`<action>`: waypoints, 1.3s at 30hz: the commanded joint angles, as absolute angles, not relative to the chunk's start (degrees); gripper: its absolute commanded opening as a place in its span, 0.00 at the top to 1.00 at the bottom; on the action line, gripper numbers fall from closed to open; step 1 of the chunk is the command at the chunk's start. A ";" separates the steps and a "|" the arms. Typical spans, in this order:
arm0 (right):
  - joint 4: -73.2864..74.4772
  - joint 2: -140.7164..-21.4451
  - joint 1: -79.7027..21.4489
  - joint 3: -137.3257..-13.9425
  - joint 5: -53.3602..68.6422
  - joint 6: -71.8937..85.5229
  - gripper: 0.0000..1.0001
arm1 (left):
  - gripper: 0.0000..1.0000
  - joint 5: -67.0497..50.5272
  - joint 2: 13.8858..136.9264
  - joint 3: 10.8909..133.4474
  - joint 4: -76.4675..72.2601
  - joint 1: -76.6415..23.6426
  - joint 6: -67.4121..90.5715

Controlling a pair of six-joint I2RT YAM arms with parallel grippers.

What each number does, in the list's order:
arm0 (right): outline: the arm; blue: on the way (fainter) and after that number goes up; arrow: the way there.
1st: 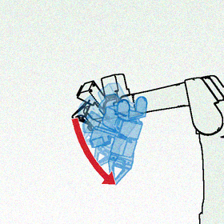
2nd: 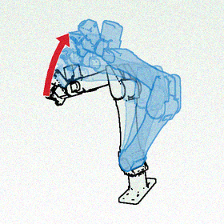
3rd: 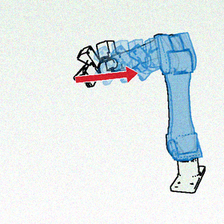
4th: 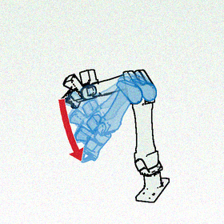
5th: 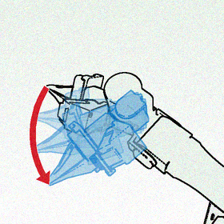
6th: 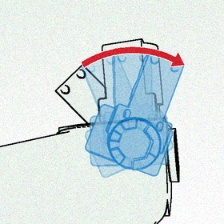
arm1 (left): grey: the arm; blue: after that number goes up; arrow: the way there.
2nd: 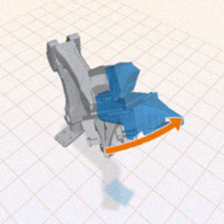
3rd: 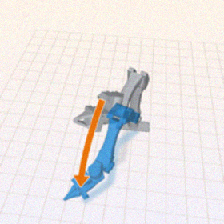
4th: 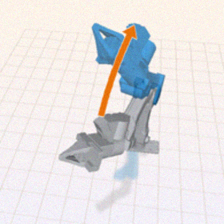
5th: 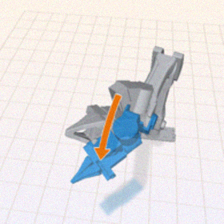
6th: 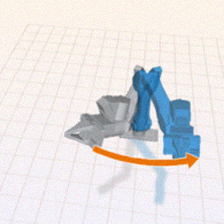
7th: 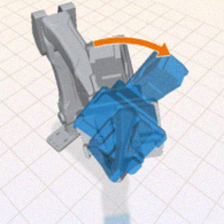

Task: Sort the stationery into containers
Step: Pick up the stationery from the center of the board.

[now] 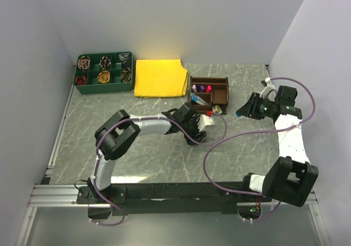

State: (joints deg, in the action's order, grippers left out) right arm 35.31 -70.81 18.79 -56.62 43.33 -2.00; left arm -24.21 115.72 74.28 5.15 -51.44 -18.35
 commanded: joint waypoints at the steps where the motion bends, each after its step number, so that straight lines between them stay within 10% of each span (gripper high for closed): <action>1: 34.19 -68.82 19.16 -56.25 45.00 -2.72 1.00 | 0.41 -25.31 117.42 76.81 6.24 -51.59 -16.35; 12: 31.73 -69.61 19.34 -55.72 45.79 1.91 1.00 | 0.96 -34.69 116.63 77.52 9.23 -47.21 -11.00; 39: 1.05 -78.31 19.07 -45.53 70.13 43.77 0.99 | 0.99 -59.77 111.97 93.15 3.60 -38.58 11.51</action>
State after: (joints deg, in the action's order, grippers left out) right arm 6.63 -78.26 19.00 -46.41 65.60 39.00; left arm -57.25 111.35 89.49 5.78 -37.91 9.54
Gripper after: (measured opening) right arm 0.397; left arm 0.402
